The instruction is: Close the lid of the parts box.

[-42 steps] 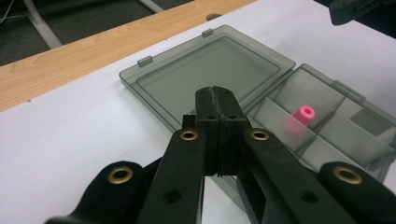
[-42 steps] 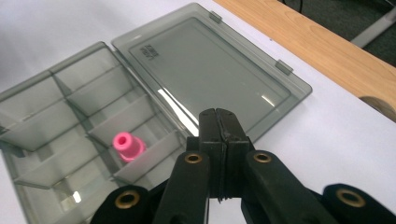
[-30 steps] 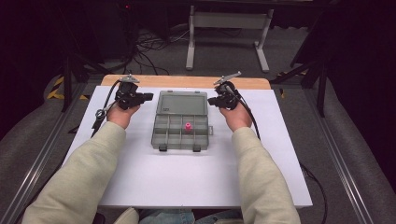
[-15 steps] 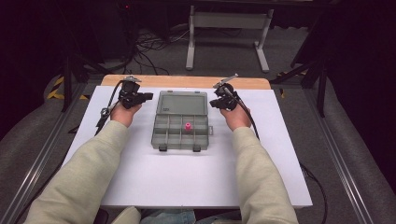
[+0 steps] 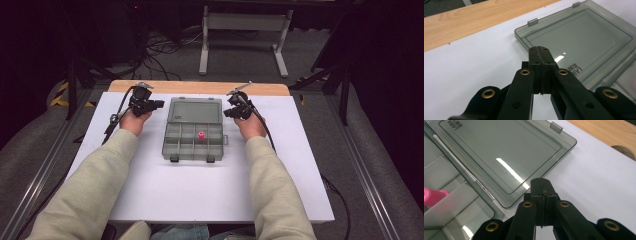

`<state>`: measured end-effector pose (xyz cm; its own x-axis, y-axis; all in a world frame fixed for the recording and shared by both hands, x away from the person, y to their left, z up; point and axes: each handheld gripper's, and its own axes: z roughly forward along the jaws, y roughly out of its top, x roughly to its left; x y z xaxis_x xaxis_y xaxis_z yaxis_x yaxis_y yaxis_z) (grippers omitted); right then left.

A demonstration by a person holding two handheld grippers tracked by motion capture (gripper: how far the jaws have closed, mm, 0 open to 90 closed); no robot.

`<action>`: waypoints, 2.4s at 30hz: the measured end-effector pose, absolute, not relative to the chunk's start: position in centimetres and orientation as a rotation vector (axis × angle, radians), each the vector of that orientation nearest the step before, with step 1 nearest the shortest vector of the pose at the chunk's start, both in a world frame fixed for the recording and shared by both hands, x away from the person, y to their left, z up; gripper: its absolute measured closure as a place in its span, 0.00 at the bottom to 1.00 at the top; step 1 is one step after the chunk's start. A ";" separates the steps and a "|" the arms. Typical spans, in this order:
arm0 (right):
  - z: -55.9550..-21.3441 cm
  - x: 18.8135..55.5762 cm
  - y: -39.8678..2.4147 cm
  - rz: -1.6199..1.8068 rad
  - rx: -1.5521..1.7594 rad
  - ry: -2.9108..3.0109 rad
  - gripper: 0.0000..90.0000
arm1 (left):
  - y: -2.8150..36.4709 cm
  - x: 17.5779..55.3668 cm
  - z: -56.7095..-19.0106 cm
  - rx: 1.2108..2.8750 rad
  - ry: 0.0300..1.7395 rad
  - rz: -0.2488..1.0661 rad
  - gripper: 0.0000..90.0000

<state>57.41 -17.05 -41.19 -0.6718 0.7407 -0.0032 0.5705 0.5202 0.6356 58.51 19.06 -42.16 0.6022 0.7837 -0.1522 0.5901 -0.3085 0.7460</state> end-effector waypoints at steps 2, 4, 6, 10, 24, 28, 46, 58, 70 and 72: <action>-41.5 57.4 -17.0 0.881 1.106 2.494 1.00 | 18.9 58.6 -42.5 2.031 1.093 0.309 1.00; -41.8 57.5 -16.9 0.871 1.107 2.497 1.00 | 19.0 58.7 -42.6 2.039 1.096 0.312 1.00; -41.9 57.5 -16.9 0.866 1.110 2.500 1.00 | 18.9 58.7 -42.8 2.039 1.101 0.301 1.00; -42.6 57.6 -17.0 0.847 1.129 2.518 1.00 | 18.7 58.9 -43.7 2.072 1.107 0.292 1.00; -43.9 57.6 -17.3 0.820 1.159 2.542 1.00 | 18.3 59.1 -45.3 2.120 1.117 0.215 1.00; -44.0 57.6 -17.1 0.822 1.153 2.547 1.00 | 18.2 59.2 -45.6 2.129 1.113 0.183 0.98; -44.0 57.4 -16.5 0.782 1.094 2.553 1.00 | 18.1 59.0 -45.7 2.147 1.100 0.117 1.00; -43.9 57.5 -15.8 0.736 1.076 2.530 1.00 | 17.7 59.1 -45.7 2.147 1.114 0.144 1.00; -44.1 57.7 -15.3 0.733 1.095 2.478 1.00 | 17.5 59.0 -45.7 2.151 1.094 0.182 1.00; -44.1 57.7 -15.2 0.736 1.100 2.474 1.00 | 17.5 59.0 -45.8 2.150 1.095 0.185 1.00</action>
<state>57.69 -15.23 -44.12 -0.6454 0.7585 -0.0907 0.5856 0.5675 0.5788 59.02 17.48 -45.75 0.6314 0.7544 -0.1797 0.6532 -0.3924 0.6476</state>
